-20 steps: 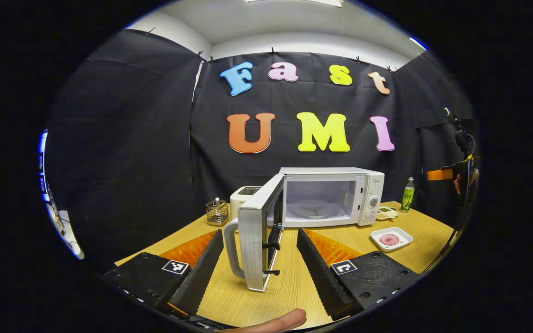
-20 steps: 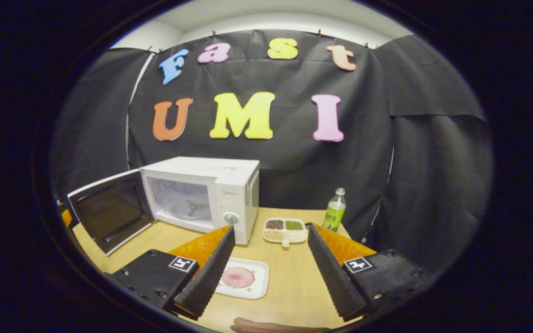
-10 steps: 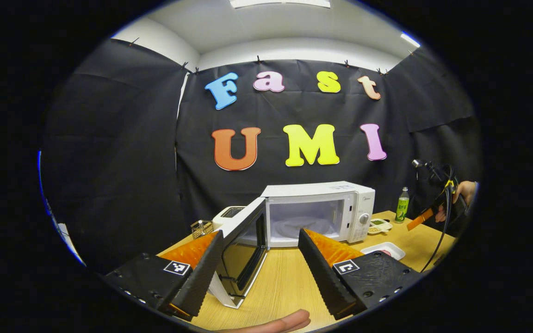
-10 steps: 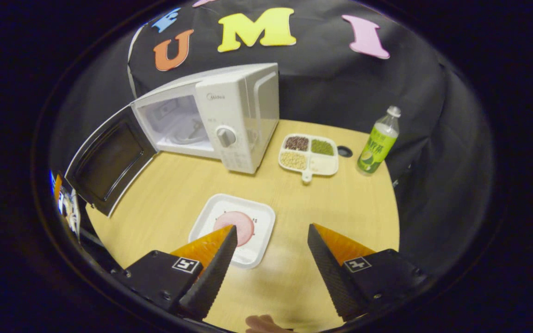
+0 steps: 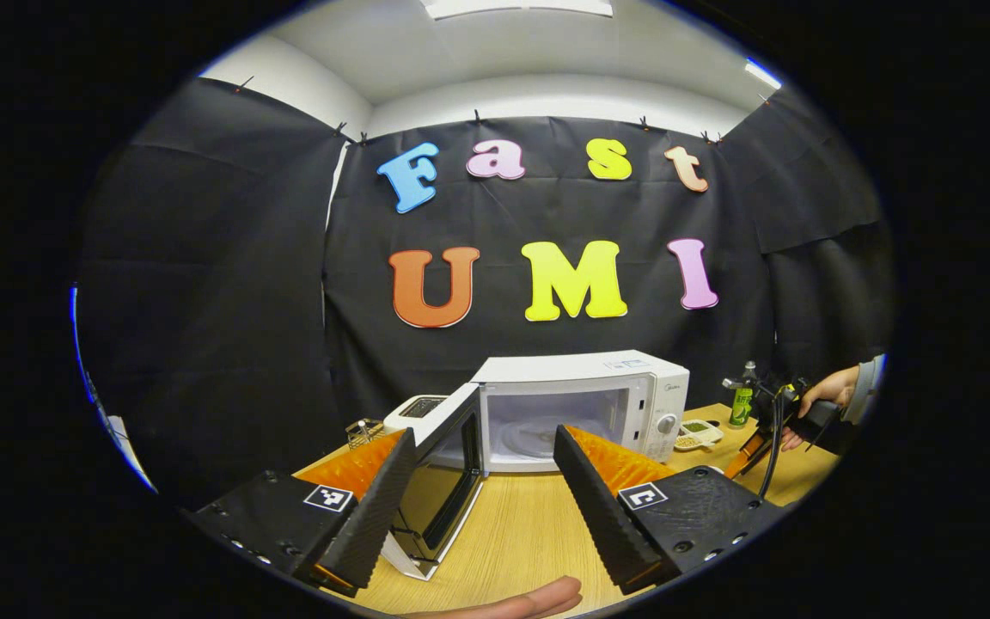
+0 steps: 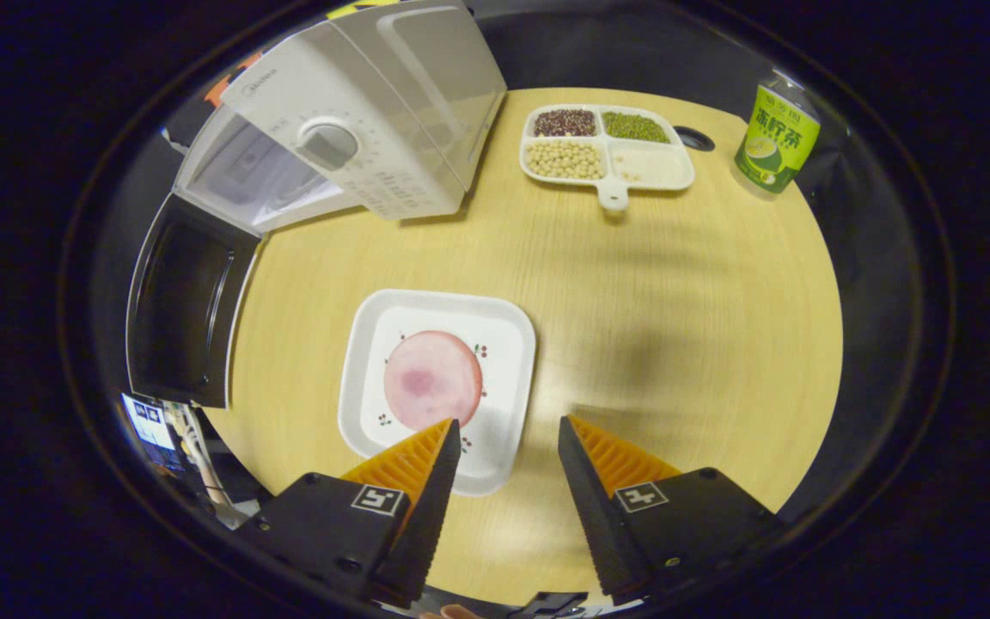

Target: Open the microwave oven with the left hand, put the food in, and close the microwave oven.

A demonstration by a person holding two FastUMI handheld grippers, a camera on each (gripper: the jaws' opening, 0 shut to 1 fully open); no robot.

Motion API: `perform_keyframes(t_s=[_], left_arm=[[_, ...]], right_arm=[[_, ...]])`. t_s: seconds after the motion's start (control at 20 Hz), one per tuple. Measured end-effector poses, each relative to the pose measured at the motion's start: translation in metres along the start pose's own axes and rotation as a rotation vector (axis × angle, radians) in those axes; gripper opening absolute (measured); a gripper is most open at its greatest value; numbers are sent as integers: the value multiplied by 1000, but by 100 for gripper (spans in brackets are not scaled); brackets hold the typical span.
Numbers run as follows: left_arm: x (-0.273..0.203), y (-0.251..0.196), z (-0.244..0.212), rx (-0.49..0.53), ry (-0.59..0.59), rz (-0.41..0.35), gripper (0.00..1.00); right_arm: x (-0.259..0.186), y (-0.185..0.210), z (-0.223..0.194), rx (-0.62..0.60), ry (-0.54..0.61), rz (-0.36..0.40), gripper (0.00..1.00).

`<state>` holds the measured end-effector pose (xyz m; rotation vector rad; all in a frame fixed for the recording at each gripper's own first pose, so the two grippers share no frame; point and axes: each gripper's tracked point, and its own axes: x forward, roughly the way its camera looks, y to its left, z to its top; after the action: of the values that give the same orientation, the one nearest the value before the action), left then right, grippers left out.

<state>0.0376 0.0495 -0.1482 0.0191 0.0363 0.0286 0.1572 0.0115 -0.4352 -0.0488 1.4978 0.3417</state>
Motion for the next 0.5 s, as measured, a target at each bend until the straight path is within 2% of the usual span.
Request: perform_keyframes(t_s=[0.05,0.1,0.15,0.2,0.25,0.35,0.4,0.5], left_arm=[[-2,1,2,-14,-4,1,96],[-3,5,3,-27,-6,8,96],[-3,8,3,-39,-5,15,96],[-5,9,3,-50,1,21,96],[-5,12,2,-61,8,29,96],[-7,16,2,-69,11,44,96],[-9,16,3,-65,8,49,96],[-10,15,4,-51,-3,57,95]], right_arm=[[4,3,-1,1,23,25,53],[7,7,-2,16,54,60,46],[10,13,-2,51,79,105,27],[21,15,-3,83,108,146,34],[23,16,-3,114,137,187,10],[24,11,0,130,167,223,3],[24,10,0,131,168,245,6],[23,10,0,139,158,277,4]])
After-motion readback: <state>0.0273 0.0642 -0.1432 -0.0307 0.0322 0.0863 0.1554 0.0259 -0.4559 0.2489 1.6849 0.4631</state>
